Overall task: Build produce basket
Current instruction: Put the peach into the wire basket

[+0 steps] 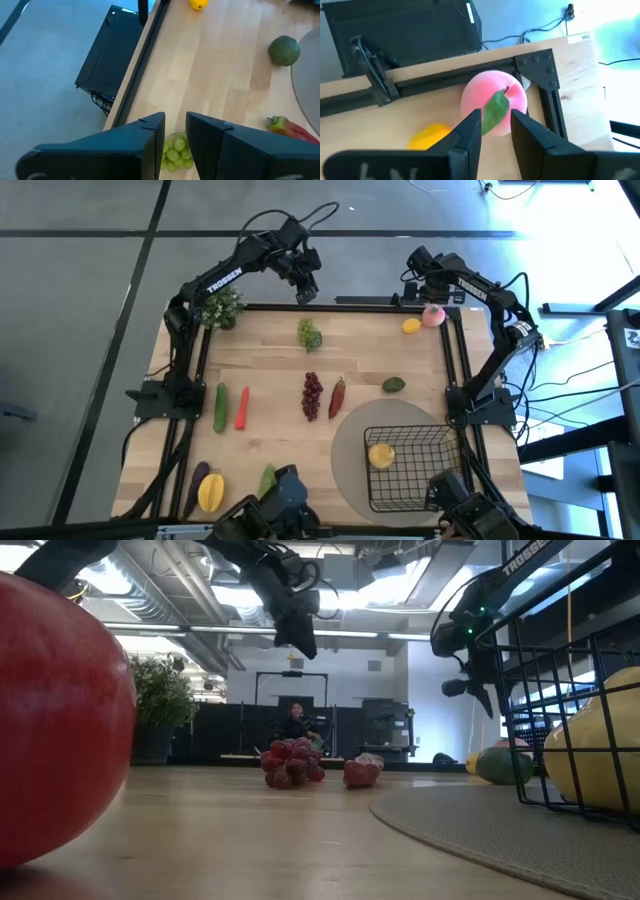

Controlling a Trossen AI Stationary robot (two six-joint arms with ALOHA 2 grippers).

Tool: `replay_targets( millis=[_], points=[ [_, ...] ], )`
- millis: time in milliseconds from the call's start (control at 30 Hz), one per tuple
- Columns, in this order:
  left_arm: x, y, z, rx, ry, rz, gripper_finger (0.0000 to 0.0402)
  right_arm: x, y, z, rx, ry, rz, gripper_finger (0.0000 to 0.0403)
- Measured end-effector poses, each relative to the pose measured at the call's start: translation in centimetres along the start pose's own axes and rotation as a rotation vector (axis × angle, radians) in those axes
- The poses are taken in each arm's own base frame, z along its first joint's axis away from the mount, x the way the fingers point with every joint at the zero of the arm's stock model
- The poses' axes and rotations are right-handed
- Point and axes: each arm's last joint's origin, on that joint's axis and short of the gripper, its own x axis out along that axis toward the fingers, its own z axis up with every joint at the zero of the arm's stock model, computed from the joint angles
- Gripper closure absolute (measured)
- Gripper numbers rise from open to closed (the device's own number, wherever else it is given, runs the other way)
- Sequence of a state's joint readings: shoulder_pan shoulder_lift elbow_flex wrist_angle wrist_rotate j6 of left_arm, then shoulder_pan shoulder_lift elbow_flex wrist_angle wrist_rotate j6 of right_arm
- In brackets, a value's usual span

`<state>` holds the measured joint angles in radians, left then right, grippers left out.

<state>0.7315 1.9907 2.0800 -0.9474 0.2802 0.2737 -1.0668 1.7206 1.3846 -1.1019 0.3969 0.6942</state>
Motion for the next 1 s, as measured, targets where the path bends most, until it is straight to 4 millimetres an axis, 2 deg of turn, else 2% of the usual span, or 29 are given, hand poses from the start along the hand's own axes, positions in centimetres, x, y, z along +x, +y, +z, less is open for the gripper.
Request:
replay_targets(
  millis=[133, 567, 767, 1000],
  points=[
    [0.0, 0.0, 0.0, 0.000, 0.001, -0.001, 0.0334, 0.0, -0.1, -0.4, -0.063, 0.055, 0.004, 0.0307],
    [0.0, -0.1, 0.0, 0.003, 0.001, -0.001, 0.0334, -0.3, 1.2, -2.2, -0.268, 0.057, -0.006, 0.0307],
    [0.0, -0.1, 0.0, 0.000, 0.001, -0.001, 0.0334, -0.6, 0.7, -3.2, -0.275, 0.127, -0.083, 0.0307],
    [0.0, -0.1, 0.0, 0.000, 0.001, 0.000, 0.0334, 0.3, 1.5, -4.6, -0.400, 0.095, -0.106, 0.0307]
  ],
)
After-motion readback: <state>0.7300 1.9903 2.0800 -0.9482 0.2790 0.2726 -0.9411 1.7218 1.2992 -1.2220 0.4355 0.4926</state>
